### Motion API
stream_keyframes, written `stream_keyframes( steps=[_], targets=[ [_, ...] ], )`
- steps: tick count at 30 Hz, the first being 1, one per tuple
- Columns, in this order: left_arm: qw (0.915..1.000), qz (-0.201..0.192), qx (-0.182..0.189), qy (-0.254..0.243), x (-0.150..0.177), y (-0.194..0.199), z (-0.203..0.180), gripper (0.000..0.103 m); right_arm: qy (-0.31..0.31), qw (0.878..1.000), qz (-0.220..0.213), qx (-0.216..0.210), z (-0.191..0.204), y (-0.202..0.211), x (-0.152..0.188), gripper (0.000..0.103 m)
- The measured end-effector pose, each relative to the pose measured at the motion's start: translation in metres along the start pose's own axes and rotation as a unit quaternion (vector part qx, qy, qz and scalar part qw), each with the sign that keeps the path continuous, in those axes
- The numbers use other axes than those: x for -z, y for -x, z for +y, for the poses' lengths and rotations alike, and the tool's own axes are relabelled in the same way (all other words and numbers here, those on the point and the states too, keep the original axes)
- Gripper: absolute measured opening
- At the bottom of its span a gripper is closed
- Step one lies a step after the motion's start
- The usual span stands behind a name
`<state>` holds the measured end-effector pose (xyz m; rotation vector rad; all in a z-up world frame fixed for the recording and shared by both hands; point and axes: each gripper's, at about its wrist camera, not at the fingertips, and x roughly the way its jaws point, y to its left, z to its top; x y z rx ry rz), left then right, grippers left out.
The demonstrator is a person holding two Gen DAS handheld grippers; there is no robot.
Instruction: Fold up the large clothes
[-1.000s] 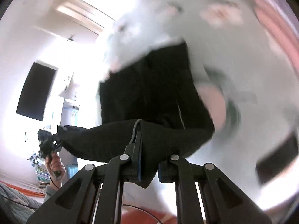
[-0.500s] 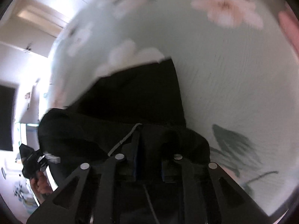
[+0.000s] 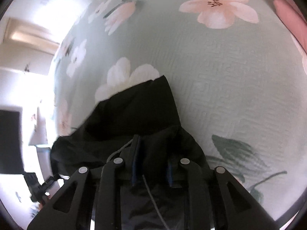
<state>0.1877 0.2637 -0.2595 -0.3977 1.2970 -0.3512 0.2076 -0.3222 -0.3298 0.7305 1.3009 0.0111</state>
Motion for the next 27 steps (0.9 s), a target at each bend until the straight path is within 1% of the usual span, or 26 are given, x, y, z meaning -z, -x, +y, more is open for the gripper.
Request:
stream_keyframes(
  steps=[2, 3, 4, 5, 7, 8, 10, 11, 13, 15, 16, 17, 18, 19, 20, 21, 23, 24, 25, 26, 27],
  targets=[
    [0.9991, -0.007, -0.039, -0.018, 0.005, 0.014, -0.003, 0.07, 0.005, 1.0, 0.002, -0.007, 0.002, 0.013, 0.0, 0.033],
    [0.9986, -0.006, -0.046, -0.026, 0.009, 0.017, -0.005, 0.07, 0.014, 1.0, 0.0, -0.012, 0.005, 0.022, 0.002, 0.038],
    [0.9984, -0.006, -0.047, -0.032, 0.012, 0.019, -0.007, 0.07, 0.024, 0.999, -0.002, -0.02, 0.007, 0.033, 0.002, 0.046],
    [0.9979, -0.01, -0.049, -0.04, 0.015, 0.02, -0.006, 0.07, 0.032, 0.999, -0.007, -0.029, 0.008, 0.045, 0.004, 0.052],
    [0.9958, -0.032, -0.065, -0.055, 0.015, 0.017, -0.013, 0.07, 0.061, 0.997, -0.029, -0.044, 0.014, 0.074, 0.003, 0.072],
    [0.9948, -0.045, -0.068, -0.062, 0.013, 0.014, -0.017, 0.07, 0.08, 0.995, -0.042, -0.041, 0.018, 0.086, 0.004, 0.076],
    [0.9935, -0.063, -0.065, -0.069, 0.005, 0.006, -0.022, 0.07, 0.136, 0.988, -0.073, -0.007, 0.029, 0.1, 0.006, 0.087],
    [0.9937, -0.067, -0.06, -0.067, -0.001, 0.0, -0.022, 0.07, 0.165, 0.983, -0.08, 0.017, 0.035, 0.1, 0.006, 0.088],
    [0.9953, -0.061, -0.046, -0.059, -0.013, -0.016, -0.014, 0.07, 0.206, 0.976, -0.066, 0.038, 0.04, 0.088, 0.005, 0.088],
    [0.9966, -0.046, -0.032, -0.06, -0.02, -0.027, -0.008, 0.07, 0.231, 0.97, -0.054, 0.045, 0.039, 0.071, 0.003, 0.088],
    [0.9972, -0.034, -0.025, -0.062, -0.022, -0.033, -0.005, 0.07, 0.251, 0.965, -0.045, 0.057, 0.04, 0.055, 0.0, 0.088],
    [0.9974, -0.023, -0.027, -0.063, -0.025, -0.039, -0.003, 0.07, 0.265, 0.961, -0.039, 0.068, 0.04, 0.038, 0.001, 0.088],
    [0.9973, -0.013, -0.03, -0.065, -0.027, -0.043, -0.001, 0.07, 0.283, 0.954, -0.031, 0.088, 0.041, 0.021, -0.001, 0.088],
    [0.9973, -0.003, -0.025, -0.069, -0.029, -0.047, 0.001, 0.07, 0.295, 0.949, -0.026, 0.103, 0.04, 0.007, -0.002, 0.087],
    [0.9971, -0.002, -0.023, -0.072, -0.03, -0.049, 0.001, 0.07, 0.3, 0.947, -0.023, 0.11, 0.038, -0.002, -0.003, 0.087],
    [0.9971, -0.004, -0.02, -0.073, -0.032, -0.051, 0.001, 0.07, 0.3, 0.948, -0.021, 0.108, 0.035, -0.011, -0.007, 0.087],
    [0.9976, -0.006, -0.001, -0.069, -0.04, -0.058, 0.005, 0.07, 0.284, 0.954, -0.017, 0.089, 0.029, -0.024, -0.014, 0.086],
    [0.998, -0.007, 0.011, -0.062, -0.046, -0.064, 0.007, 0.07, 0.273, 0.959, -0.012, 0.077, 0.027, -0.03, -0.017, 0.082],
    [0.9982, -0.008, 0.021, -0.056, -0.05, -0.067, 0.009, 0.07, 0.266, 0.961, -0.007, 0.069, 0.027, -0.034, -0.019, 0.059],
    [0.998, -0.015, 0.037, -0.048, -0.056, -0.07, 0.01, 0.07, 0.263, 0.962, -0.01, 0.071, 0.028, -0.036, -0.019, 0.045],
    [0.9972, -0.023, 0.06, -0.039, -0.061, -0.072, 0.012, 0.07, 0.263, 0.961, -0.02, 0.085, 0.03, -0.036, -0.017, 0.031]
  ],
)
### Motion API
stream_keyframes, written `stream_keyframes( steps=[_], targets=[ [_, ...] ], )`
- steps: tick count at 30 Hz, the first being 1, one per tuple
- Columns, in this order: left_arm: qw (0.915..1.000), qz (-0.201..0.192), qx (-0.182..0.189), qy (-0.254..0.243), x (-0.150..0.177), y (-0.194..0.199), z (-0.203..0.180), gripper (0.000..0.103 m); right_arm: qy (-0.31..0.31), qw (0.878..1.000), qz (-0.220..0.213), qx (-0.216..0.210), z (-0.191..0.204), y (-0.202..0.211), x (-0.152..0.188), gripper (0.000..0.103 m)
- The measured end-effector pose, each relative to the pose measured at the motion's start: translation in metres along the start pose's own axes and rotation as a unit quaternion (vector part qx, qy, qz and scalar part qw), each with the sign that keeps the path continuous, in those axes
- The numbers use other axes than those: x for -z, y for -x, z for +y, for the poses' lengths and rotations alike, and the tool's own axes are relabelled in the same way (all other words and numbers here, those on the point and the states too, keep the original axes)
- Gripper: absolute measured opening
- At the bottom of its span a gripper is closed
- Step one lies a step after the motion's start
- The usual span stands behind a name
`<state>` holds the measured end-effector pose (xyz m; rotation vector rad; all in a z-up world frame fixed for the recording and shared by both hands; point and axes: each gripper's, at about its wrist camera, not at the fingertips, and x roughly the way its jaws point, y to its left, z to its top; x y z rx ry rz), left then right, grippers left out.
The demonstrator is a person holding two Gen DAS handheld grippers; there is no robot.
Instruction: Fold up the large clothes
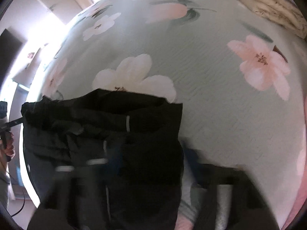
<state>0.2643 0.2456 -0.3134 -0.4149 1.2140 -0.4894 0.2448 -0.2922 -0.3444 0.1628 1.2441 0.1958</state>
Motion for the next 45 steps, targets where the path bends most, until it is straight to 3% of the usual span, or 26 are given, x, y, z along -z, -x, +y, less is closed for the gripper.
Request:
stream_keyframes(
  steps=[2, 3, 4, 6, 7, 10, 13, 15, 18, 20, 23, 26, 28, 31, 35, 37, 38, 42, 45],
  targets=[
    [0.9986, -0.005, 0.05, 0.017, -0.007, -0.008, 0.004, 0.07, 0.008, 1.0, -0.017, 0.023, 0.008, 0.006, 0.004, 0.028],
    [0.9983, -0.003, 0.056, 0.016, -0.008, -0.012, 0.003, 0.063, 0.014, 0.999, -0.023, 0.035, 0.013, 0.01, 0.007, 0.026],
    [0.9986, 0.003, 0.051, 0.013, -0.008, -0.017, 0.001, 0.036, 0.02, 0.998, -0.028, 0.045, 0.016, 0.014, 0.009, 0.025],
    [0.9991, 0.001, 0.041, 0.012, -0.003, -0.017, 0.0, 0.02, 0.033, 0.997, -0.043, 0.063, 0.026, 0.026, 0.014, 0.023],
    [0.9986, -0.021, 0.045, 0.015, 0.001, -0.008, -0.001, 0.015, 0.039, 0.995, -0.052, 0.073, 0.029, 0.032, 0.016, 0.023],
    [0.9951, -0.086, 0.042, 0.026, 0.005, 0.029, -0.006, 0.013, 0.044, 0.988, -0.091, 0.113, 0.037, 0.062, 0.017, 0.022],
    [0.9882, -0.14, 0.054, 0.031, -0.004, 0.064, -0.016, 0.013, 0.024, 0.984, -0.128, 0.118, 0.033, 0.095, 0.006, 0.022],
    [0.9875, -0.15, 0.043, 0.024, -0.015, 0.066, -0.022, 0.013, 0.029, 0.981, -0.146, 0.123, 0.037, 0.105, -0.009, 0.012],
    [0.9912, -0.129, 0.007, 0.026, -0.032, 0.036, -0.017, 0.013, 0.046, 0.973, -0.157, 0.164, 0.044, 0.09, -0.038, 0.008],
    [0.9948, -0.085, -0.038, 0.041, -0.035, -0.002, -0.002, 0.013, 0.027, 0.985, -0.105, 0.134, 0.032, 0.051, -0.06, 0.008],
    [0.9952, -0.045, -0.051, 0.07, -0.025, -0.046, 0.023, 0.013, 0.003, 0.994, -0.051, 0.102, 0.022, 0.011, -0.061, 0.008],
    [0.9929, -0.064, -0.015, 0.1, -0.018, -0.042, 0.033, 0.016, 0.007, 0.995, -0.051, 0.09, 0.025, 0.01, -0.046, 0.027],
    [0.9921, -0.069, -0.004, 0.105, -0.017, -0.037, 0.035, 0.017, -0.003, 0.996, -0.06, 0.068, 0.02, 0.015, -0.034, 0.049],
    [0.9941, -0.06, -0.016, 0.089, -0.015, -0.032, 0.031, 0.017, -0.019, 0.997, -0.071, 0.034, 0.01, 0.028, -0.022, 0.051],
    [0.9938, -0.062, -0.027, 0.087, -0.015, -0.028, 0.027, 0.017, -0.031, 0.999, -0.037, -0.004, 0.001, 0.01, -0.02, 0.054],
    [0.9922, -0.071, -0.031, 0.098, -0.012, -0.024, 0.026, 0.016, -0.045, 0.999, -0.003, -0.021, -0.003, -0.012, -0.022, 0.046],
    [0.991, -0.079, -0.033, 0.103, -0.011, -0.02, 0.026, 0.016, -0.044, 0.999, 0.001, -0.023, -0.002, -0.017, -0.021, 0.017],
    [0.9857, -0.122, -0.042, 0.108, -0.01, 0.015, 0.01, 0.014, -0.012, 0.998, -0.047, 0.036, 0.021, 0.016, -0.013, 0.011],
    [0.9832, -0.156, -0.051, 0.08, -0.027, 0.043, -0.014, 0.014, 0.002, 0.994, -0.099, 0.047, 0.027, 0.057, -0.023, 0.01]
  ],
)
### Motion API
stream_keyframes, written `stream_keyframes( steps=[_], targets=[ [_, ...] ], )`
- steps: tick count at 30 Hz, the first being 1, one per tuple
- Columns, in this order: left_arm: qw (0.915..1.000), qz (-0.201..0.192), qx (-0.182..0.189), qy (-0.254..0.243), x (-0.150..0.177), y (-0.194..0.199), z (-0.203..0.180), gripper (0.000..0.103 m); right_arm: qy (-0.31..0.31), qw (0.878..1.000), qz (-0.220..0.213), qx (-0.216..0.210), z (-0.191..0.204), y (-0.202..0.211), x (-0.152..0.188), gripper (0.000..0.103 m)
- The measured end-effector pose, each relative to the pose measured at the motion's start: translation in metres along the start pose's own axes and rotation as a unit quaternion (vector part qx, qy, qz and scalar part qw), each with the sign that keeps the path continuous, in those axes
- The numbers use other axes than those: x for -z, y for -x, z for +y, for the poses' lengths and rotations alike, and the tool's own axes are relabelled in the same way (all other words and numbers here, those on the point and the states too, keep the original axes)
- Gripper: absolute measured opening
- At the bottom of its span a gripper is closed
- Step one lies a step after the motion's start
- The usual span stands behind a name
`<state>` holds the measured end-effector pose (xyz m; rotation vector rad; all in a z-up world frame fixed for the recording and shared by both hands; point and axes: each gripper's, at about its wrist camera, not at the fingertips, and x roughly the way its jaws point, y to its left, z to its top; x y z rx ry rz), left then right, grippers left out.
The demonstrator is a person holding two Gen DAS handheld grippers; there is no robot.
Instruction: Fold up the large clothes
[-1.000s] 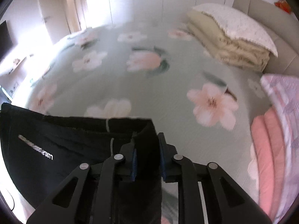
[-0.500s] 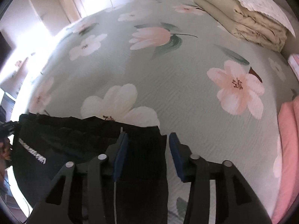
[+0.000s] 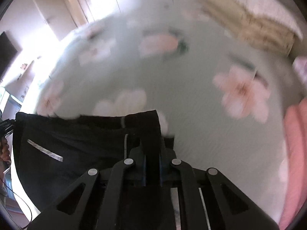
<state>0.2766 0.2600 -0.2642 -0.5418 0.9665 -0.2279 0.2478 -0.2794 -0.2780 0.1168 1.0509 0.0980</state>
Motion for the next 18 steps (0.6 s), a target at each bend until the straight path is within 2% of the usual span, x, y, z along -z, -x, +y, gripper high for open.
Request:
stream_keyframes(
  steps=[3, 5, 7, 8, 9, 10, 12, 15, 16, 17, 18],
  targets=[
    [0.999, -0.016, -0.034, -0.025, -0.015, -0.008, -0.013, 0.014, 0.017, 0.999, -0.037, 0.018, 0.009, 0.013, -0.028, 0.01],
    [0.9979, 0.003, -0.059, -0.027, -0.015, -0.033, -0.006, 0.014, 0.026, 0.998, -0.035, 0.042, 0.015, -0.007, -0.038, 0.01],
    [0.9952, 0.053, -0.082, -0.001, -0.001, -0.072, 0.018, 0.014, 0.032, 0.997, 0.001, 0.065, 0.018, -0.05, -0.035, 0.01],
    [0.9938, 0.069, -0.086, 0.008, 0.006, -0.085, 0.026, 0.014, 0.033, 0.996, 0.035, 0.071, 0.018, -0.079, -0.027, 0.01],
    [0.9926, 0.083, -0.089, 0.011, 0.018, -0.099, 0.034, 0.015, 0.03, 0.995, 0.068, 0.066, 0.017, -0.104, -0.018, 0.009],
    [0.993, 0.075, -0.091, 0.005, 0.024, -0.102, 0.036, 0.017, 0.026, 0.993, 0.097, 0.062, 0.017, -0.125, -0.007, 0.01],
    [0.9949, 0.058, -0.082, 0.008, 0.026, -0.098, 0.039, 0.018, 0.044, 0.991, 0.1, 0.083, 0.026, -0.139, 0.005, 0.011],
    [0.9957, 0.065, -0.065, 0.011, 0.023, -0.092, 0.044, 0.02, 0.059, 0.988, 0.095, 0.106, 0.033, -0.137, 0.006, 0.015],
    [0.995, 0.071, -0.071, -0.007, 0.021, -0.089, 0.042, 0.025, 0.054, 0.988, 0.098, 0.104, 0.03, -0.137, 0.005, 0.024],
    [0.9922, 0.076, -0.092, -0.037, 0.019, -0.084, 0.038, 0.034, 0.046, 0.988, 0.103, 0.102, 0.026, -0.137, 0.005, 0.029],
    [0.9859, 0.075, -0.131, -0.071, 0.017, -0.076, 0.032, 0.058, 0.037, 0.989, 0.106, 0.099, 0.022, -0.136, 0.003, 0.039]
  ],
)
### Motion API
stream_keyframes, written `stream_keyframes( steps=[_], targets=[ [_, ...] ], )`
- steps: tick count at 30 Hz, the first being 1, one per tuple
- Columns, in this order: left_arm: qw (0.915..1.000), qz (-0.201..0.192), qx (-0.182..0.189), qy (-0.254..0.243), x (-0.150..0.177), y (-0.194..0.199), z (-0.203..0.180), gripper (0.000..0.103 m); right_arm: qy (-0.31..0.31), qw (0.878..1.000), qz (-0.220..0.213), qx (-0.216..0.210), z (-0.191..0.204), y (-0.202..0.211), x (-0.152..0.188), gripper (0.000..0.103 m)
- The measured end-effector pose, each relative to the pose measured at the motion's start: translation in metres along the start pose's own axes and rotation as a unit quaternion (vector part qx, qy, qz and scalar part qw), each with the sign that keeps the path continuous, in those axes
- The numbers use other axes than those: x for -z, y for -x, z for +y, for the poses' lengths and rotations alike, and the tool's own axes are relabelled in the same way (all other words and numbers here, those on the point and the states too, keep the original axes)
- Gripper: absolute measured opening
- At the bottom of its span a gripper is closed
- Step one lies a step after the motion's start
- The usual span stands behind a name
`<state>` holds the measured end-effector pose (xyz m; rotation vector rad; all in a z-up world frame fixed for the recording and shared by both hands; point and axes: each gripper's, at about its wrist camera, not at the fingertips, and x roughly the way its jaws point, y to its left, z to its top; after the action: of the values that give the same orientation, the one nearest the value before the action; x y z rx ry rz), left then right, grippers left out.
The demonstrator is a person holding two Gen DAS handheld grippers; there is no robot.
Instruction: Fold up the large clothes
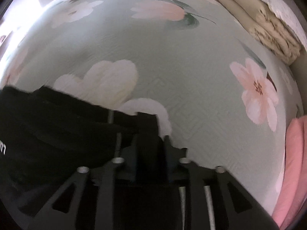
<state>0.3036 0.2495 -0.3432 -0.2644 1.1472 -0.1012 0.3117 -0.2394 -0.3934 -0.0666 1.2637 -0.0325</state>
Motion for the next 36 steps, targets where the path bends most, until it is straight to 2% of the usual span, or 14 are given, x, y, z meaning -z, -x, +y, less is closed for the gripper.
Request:
stream_keyframes(
  steps=[1, 3, 4, 6, 12, 15, 19, 23, 26, 27, 29, 31, 33, 36],
  targets=[
    [0.9993, -0.009, -0.029, -0.02, 0.0, 0.01, 0.001, 0.073, -0.012, 1.0, 0.005, -0.007, -0.008, 0.003, -0.001, 0.051],
    [0.9994, -0.018, -0.017, -0.023, -0.002, 0.032, 0.013, 0.075, -0.047, 0.999, 0.007, -0.017, -0.029, 0.012, -0.003, 0.065],
    [0.9999, -0.015, 0.006, -0.002, -0.003, 0.043, 0.024, 0.075, -0.065, 0.998, 0.003, -0.027, -0.038, 0.019, -0.003, 0.066],
    [0.9995, -0.015, 0.02, 0.022, -0.003, 0.061, 0.034, 0.075, -0.106, 0.993, -0.01, -0.056, -0.058, 0.04, 0.001, 0.066],
    [0.9983, -0.052, -0.011, 0.025, 0.005, 0.108, 0.033, 0.071, -0.127, 0.988, -0.066, -0.059, -0.065, 0.122, 0.01, 0.068],
    [0.9974, -0.068, 0.005, 0.022, 0.018, 0.134, 0.02, 0.072, -0.093, 0.99, -0.09, -0.058, -0.044, 0.167, 0.016, 0.068],
    [0.9952, -0.073, 0.064, -0.01, 0.052, 0.152, -0.03, 0.072, -0.027, 0.986, -0.1, -0.129, 0.029, 0.203, 0.045, 0.068],
    [0.9917, -0.046, 0.113, -0.039, 0.11, 0.142, -0.093, 0.072, 0.013, 0.983, -0.058, -0.172, 0.094, 0.192, 0.078, 0.068],
    [0.9942, -0.036, 0.065, -0.078, 0.141, 0.115, -0.128, 0.072, 0.039, 0.988, -0.034, -0.146, 0.133, 0.165, 0.095, 0.066],
    [0.9953, -0.021, 0.045, -0.083, 0.148, 0.101, -0.131, 0.072, 0.04, 0.989, -0.02, -0.141, 0.141, 0.151, 0.099, 0.061],
    [0.9974, 0.006, 0.021, -0.069, 0.159, 0.064, -0.126, 0.074, 0.043, 0.991, 0.008, -0.129, 0.152, 0.119, 0.104, 0.06],
    [0.9975, 0.003, 0.021, -0.067, 0.162, 0.047, -0.119, 0.079, 0.028, 0.987, 0.052, -0.149, 0.152, 0.08, 0.105, 0.061],
    [0.9972, -0.003, 0.031, -0.069, 0.162, 0.044, -0.114, 0.08, -0.004, 0.983, 0.059, -0.176, 0.144, 0.064, 0.105, 0.061],
    [0.9969, 0.005, 0.038, -0.069, 0.158, 0.046, -0.112, 0.08, 0.002, 0.985, 0.047, -0.166, 0.148, 0.066, 0.106, 0.061]
  ],
)
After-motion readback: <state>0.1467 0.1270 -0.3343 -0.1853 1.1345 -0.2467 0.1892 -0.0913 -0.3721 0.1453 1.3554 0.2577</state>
